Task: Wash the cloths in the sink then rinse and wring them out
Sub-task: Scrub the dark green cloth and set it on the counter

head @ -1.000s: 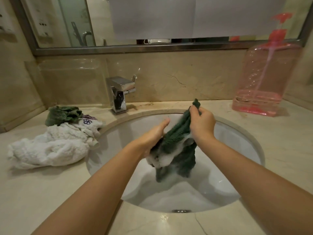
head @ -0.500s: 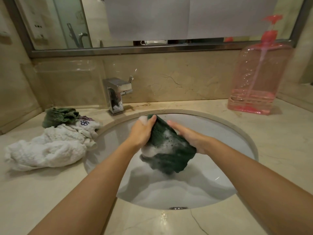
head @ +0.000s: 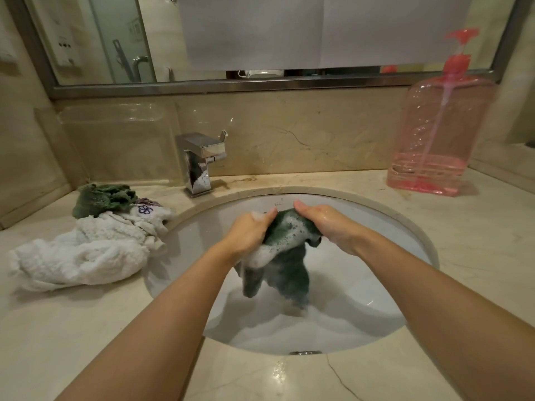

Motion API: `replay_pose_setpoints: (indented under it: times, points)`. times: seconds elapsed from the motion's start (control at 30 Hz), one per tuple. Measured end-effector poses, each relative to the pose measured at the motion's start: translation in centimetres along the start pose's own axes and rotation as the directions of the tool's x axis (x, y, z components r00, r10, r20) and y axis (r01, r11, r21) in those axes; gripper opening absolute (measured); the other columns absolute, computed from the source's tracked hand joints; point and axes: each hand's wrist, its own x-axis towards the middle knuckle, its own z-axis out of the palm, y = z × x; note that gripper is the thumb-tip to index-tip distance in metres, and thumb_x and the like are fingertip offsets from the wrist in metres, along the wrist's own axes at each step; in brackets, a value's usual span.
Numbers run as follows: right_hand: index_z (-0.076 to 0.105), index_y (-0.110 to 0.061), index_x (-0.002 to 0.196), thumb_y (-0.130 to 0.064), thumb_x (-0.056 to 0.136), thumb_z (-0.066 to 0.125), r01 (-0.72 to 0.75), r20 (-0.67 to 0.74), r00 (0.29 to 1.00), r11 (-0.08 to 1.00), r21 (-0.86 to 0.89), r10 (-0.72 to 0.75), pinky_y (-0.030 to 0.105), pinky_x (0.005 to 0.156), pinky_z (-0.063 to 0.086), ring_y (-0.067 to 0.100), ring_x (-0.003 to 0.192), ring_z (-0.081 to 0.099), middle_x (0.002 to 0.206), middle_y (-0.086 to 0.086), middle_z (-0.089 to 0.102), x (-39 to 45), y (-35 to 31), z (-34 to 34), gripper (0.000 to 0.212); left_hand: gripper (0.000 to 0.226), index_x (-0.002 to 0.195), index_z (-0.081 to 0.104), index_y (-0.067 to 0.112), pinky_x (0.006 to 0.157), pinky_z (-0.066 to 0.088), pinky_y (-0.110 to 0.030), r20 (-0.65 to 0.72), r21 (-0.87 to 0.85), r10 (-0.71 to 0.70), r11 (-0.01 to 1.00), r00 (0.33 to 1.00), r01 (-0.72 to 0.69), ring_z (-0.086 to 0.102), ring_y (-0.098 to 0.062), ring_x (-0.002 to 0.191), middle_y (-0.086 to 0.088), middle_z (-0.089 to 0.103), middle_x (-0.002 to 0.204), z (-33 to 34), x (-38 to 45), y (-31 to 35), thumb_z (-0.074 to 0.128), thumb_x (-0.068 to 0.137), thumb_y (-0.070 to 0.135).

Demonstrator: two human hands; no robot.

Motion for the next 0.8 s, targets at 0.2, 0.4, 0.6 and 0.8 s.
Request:
replay_pose_setpoints:
  times: [0.2, 0.4, 0.6, 0.8]
  points:
    - [0.062, -0.017, 0.111, -0.051, 0.098, 0.039, -0.184, 0.191, 0.969, 0.975, 0.122, 0.159, 0.042, 0.089, 0.053, 0.025, 0.103, 0.065, 0.109, 0.007, 0.069, 0.0, 0.9, 0.0, 0.042, 0.055, 0.081, 0.065, 0.007, 0.089, 0.051, -0.041, -0.114, -0.296, -0.103, 0.953, 0.988, 0.065, 0.067, -0.032, 0.090, -0.017, 0.070, 0.093, -0.8, 0.0, 0.3, 0.045, 0.095, 0.056]
    - [0.066, -0.013, 0.109, -0.046, 0.101, 0.040, -0.006, -0.182, 0.983, 0.999, 0.046, 0.015, 0.041, 0.096, 0.050, 0.023, 0.098, 0.067, 0.102, 0.006, 0.070, 0.2, 0.5, 0.7, 0.042, 0.059, 0.095, 0.068, 0.002, 0.095, 0.051, -0.051, -0.090, -0.396, -0.171, 0.910, 0.981, 0.122, 0.070, -0.035, 0.089, -0.018, 0.072, 0.094, -0.5, -0.1, 0.8, 0.060, 0.084, 0.060]
    - [0.058, -0.010, 0.058, -0.048, 0.094, 0.053, 0.290, -0.500, 0.823, 0.956, -0.036, -0.269, 0.034, 0.060, 0.047, 0.025, 0.057, 0.055, 0.055, 0.008, 0.059, -0.7, -2.0, 4.6, 0.053, 0.037, 0.086, 0.059, 0.012, 0.086, 0.048, -0.035, 0.028, -0.748, -0.280, 0.631, 0.960, 0.206, 0.060, -0.019, 0.077, -0.006, 0.062, 0.079, 2.2, -2.2, 4.3, 0.042, 0.101, 0.042]
    - [0.041, -0.023, 0.049, -0.039, 0.095, 0.056, 0.258, -0.582, 0.754, 0.952, -0.164, -0.304, 0.032, 0.055, 0.034, 0.016, 0.052, 0.039, 0.047, -0.007, 0.038, -0.5, -1.7, 5.2, 0.051, 0.036, 0.079, 0.049, 0.016, 0.062, 0.046, -0.027, 0.071, -0.861, -0.314, 0.460, 0.947, 0.218, 0.051, -0.013, 0.065, -0.003, 0.050, 0.074, 3.1, -2.9, 5.8, 0.032, 0.105, 0.034]
